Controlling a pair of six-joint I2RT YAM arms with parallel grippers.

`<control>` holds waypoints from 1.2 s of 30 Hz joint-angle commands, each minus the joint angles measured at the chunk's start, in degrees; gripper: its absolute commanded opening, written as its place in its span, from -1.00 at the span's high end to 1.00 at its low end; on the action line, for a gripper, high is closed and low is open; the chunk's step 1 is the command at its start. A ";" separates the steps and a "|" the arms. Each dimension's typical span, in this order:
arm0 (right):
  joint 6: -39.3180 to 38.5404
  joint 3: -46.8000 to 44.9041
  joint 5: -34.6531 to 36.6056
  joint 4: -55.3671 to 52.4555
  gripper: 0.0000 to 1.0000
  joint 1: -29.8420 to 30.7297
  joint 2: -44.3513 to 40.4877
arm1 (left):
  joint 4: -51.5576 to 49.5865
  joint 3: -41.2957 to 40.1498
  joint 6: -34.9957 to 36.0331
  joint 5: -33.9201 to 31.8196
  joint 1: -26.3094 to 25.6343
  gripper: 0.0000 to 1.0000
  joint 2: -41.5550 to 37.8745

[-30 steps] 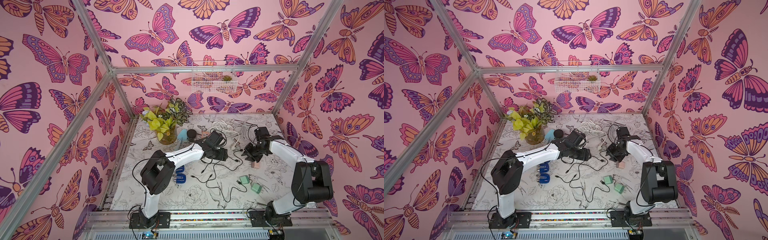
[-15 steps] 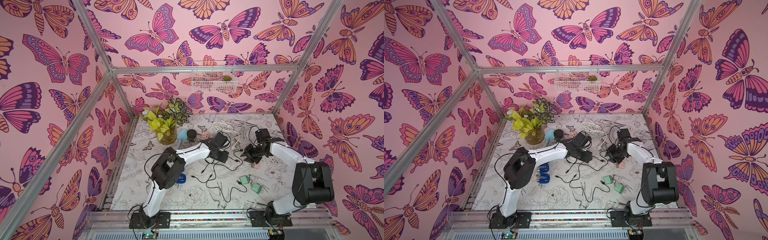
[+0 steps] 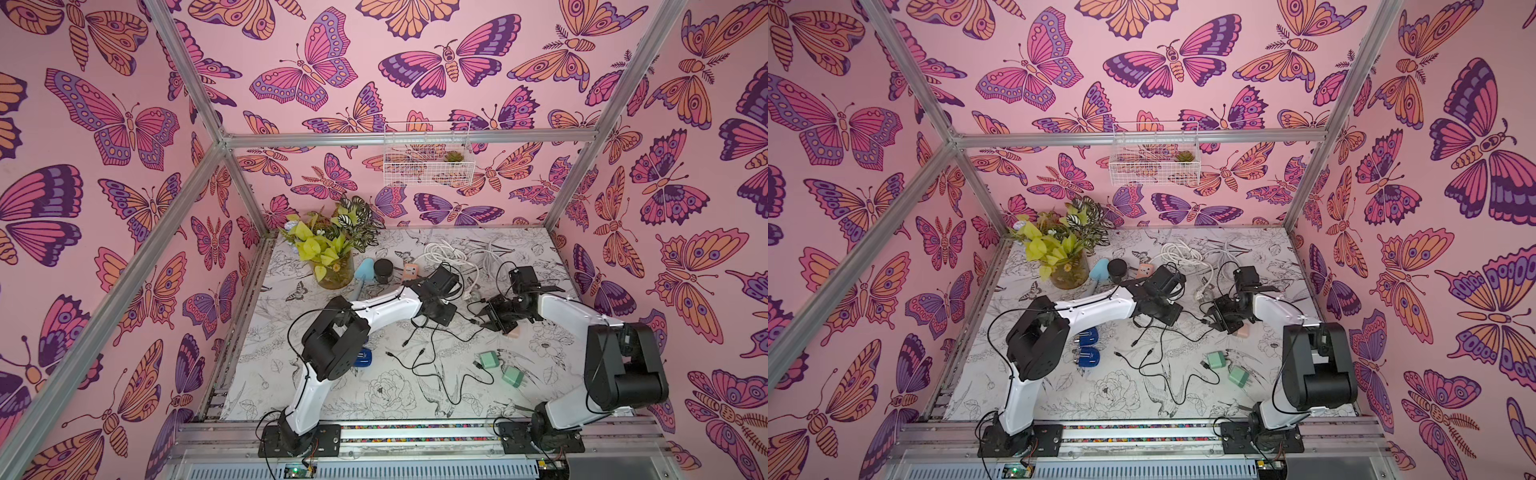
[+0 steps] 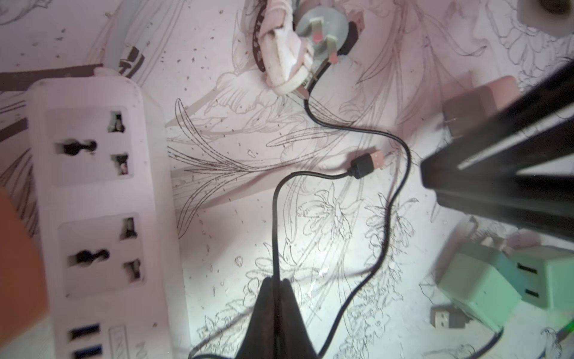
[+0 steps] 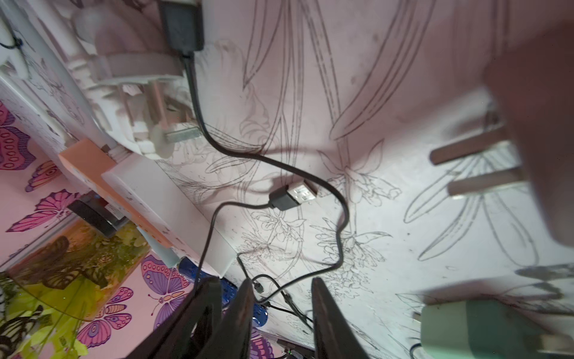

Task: Charge the electric shaver
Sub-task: Pick up the charging cable from the center of the board.

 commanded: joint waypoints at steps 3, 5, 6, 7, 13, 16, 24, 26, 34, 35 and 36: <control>10.64 0.00 -2.98 6.84 0.21 -0.28 -3.27 | 0.21 -3.21 2.97 -1.09 -0.36 1.00 -8.00; 13.97 -0.61 -3.80 9.05 0.13 -0.32 -3.94 | 0.66 -4.22 3.47 -0.71 -0.43 1.00 -9.56; 15.46 -0.93 -4.17 9.95 0.08 -0.32 -4.28 | 0.91 -4.66 3.63 -0.69 -0.45 1.00 -10.20; 17.18 -1.35 -4.53 11.31 0.02 -0.31 -4.64 | 1.25 -5.18 3.72 -0.70 -0.45 1.00 -10.90; 28.25 -3.76 -6.30 17.89 -0.36 1.20 -6.52 | 2.90 -7.15 4.87 -0.71 -0.45 1.00 -13.02; 35.67 -5.73 -6.84 23.10 -0.47 3.06 -6.89 | 4.28 -7.96 5.35 -1.31 -0.47 1.00 -13.71; 46.80 -10.92 -5.02 27.92 -0.59 5.19 -8.24 | 10.22 -11.69 5.53 -2.29 -0.98 1.00 -16.57; 48.75 -11.73 -5.07 29.58 -0.59 5.39 -7.58 | 11.86 -13.00 5.48 -2.33 -1.24 1.00 -17.61; 53.78 -13.44 -6.76 33.98 -0.48 8.57 -4.87 | 15.96 -16.18 5.78 -3.86 -1.77 1.00 -19.79; 53.96 -13.87 -6.59 34.11 -0.42 8.83 -5.02 | 16.04 -16.26 5.82 -4.09 -1.77 1.00 -19.87; 54.07 -14.20 -6.53 34.16 -0.38 8.83 -4.97 | 16.14 -16.36 5.81 -4.20 -1.77 1.00 -19.97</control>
